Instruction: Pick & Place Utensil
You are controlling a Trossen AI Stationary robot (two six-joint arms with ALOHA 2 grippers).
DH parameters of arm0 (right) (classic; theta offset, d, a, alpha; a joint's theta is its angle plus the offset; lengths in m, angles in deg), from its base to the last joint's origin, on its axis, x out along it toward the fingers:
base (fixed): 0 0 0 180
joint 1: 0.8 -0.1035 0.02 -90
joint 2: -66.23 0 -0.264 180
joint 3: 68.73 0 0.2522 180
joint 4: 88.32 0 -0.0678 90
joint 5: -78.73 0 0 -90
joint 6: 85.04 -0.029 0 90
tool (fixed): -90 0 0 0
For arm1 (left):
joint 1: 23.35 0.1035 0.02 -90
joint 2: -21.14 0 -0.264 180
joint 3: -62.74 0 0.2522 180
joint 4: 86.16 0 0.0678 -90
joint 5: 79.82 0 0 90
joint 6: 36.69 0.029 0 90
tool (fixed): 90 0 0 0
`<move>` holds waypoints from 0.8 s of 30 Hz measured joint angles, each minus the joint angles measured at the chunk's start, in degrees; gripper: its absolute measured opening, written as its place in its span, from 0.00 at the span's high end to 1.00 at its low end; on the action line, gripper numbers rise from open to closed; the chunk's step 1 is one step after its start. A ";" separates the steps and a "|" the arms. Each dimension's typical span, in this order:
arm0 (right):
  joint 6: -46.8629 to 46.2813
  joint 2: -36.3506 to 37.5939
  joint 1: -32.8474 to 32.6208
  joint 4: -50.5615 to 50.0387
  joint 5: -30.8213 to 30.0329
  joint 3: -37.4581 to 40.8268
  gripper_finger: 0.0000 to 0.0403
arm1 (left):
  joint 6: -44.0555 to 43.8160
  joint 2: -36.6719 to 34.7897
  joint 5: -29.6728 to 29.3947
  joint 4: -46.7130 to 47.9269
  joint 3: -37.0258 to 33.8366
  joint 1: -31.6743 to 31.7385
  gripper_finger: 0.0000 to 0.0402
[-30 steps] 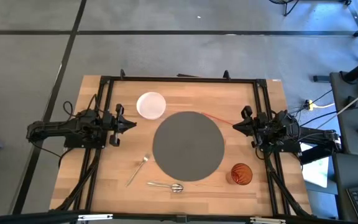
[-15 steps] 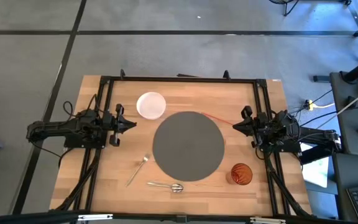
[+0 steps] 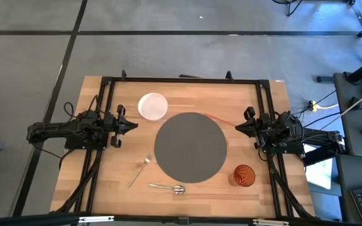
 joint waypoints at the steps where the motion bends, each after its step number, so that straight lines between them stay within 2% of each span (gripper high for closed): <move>1: 0.00 0.00 0.02 0.00 0.01 0.00 0.94 | 0.02 0.00 -0.02 0.00 0.01 -0.02 0.98; 24: 0.00 0.00 0.02 0.00 0.01 0.00 0.94 | 0.02 0.00 -0.02 0.00 0.01 -0.01 0.99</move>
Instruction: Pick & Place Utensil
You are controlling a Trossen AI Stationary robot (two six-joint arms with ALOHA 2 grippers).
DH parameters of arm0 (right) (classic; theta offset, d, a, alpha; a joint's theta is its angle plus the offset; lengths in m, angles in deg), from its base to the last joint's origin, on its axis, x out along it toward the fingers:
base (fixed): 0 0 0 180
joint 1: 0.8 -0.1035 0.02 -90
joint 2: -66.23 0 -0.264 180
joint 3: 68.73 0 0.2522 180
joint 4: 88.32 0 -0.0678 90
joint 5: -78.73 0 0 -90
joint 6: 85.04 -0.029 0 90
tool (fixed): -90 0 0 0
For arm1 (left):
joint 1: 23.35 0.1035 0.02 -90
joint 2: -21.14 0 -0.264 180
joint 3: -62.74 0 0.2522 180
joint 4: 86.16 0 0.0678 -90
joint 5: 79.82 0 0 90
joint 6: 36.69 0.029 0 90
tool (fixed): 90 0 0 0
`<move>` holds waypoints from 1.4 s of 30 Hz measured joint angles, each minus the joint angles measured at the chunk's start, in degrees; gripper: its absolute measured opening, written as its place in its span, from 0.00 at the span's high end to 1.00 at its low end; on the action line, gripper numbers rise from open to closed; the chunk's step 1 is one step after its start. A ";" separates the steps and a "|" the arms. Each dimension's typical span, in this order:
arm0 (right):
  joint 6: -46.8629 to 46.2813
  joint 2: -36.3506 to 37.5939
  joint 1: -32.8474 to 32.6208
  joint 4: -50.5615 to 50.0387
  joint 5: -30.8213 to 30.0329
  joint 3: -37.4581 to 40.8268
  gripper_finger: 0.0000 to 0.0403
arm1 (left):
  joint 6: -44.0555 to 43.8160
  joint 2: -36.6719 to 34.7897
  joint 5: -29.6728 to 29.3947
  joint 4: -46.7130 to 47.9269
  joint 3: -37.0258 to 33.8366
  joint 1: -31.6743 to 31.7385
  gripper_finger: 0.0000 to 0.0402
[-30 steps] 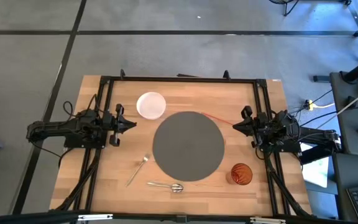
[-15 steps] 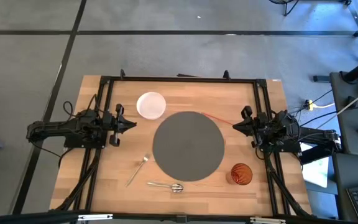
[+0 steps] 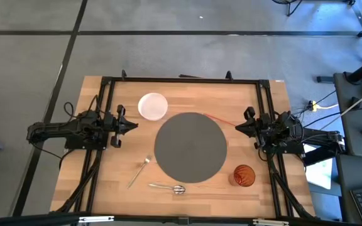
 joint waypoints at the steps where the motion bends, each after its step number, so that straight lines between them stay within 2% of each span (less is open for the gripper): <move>1: 0.00 0.00 -0.01 0.00 0.00 0.00 0.94 | -0.02 0.00 0.02 0.00 -0.01 -0.01 0.99; 42: 0.00 0.00 -0.01 0.00 -0.01 0.00 0.94 | 0.00 0.00 0.01 0.00 -0.01 -0.01 0.99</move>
